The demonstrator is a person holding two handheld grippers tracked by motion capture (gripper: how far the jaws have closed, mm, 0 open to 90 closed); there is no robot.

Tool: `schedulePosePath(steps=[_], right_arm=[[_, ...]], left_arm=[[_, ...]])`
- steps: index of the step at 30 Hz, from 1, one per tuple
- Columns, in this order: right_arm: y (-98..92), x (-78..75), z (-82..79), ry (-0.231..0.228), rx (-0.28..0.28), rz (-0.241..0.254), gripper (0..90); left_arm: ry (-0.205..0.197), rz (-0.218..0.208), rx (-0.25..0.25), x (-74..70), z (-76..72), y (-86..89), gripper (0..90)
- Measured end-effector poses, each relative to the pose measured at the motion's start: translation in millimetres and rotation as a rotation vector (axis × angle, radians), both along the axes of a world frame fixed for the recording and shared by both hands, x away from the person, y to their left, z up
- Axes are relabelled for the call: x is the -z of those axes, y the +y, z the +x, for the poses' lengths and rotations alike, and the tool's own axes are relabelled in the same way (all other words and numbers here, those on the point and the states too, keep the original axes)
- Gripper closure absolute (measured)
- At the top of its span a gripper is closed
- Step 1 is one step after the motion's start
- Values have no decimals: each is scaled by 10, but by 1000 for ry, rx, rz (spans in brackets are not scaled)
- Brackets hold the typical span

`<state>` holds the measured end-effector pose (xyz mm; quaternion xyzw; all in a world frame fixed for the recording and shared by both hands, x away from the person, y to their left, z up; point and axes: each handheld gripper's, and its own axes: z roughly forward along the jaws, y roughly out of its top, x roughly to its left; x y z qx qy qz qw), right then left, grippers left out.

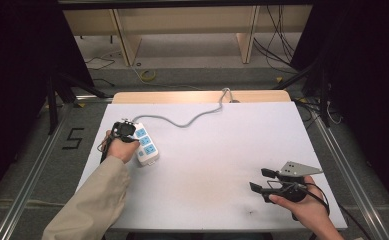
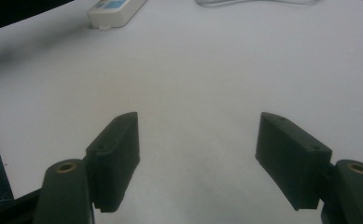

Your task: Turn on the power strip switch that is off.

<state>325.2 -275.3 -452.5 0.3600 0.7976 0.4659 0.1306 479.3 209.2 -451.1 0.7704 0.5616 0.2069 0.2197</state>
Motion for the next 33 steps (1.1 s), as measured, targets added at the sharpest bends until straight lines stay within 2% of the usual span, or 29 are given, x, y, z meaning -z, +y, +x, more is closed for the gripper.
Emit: schedulePosePath(steps=[7, 13, 19, 33], right_arm=[[-2, -1, -2, -2, 0, 0, 307], [-3, -3, -1, -2, 0, -1, 307], [-4, -5, -1, -3, -2, -1, 307], [-5, -5, -1, -2, -3, 1, 307]], left_arm=[[0, 3, 2, -1, -2, 0, 900], [-7, -8, 11, 4, -3, 13, 900], [-17, -39, 18, 3, -3, 28, 900], [-31, -55, 9, 7, -9, 46, 898]])
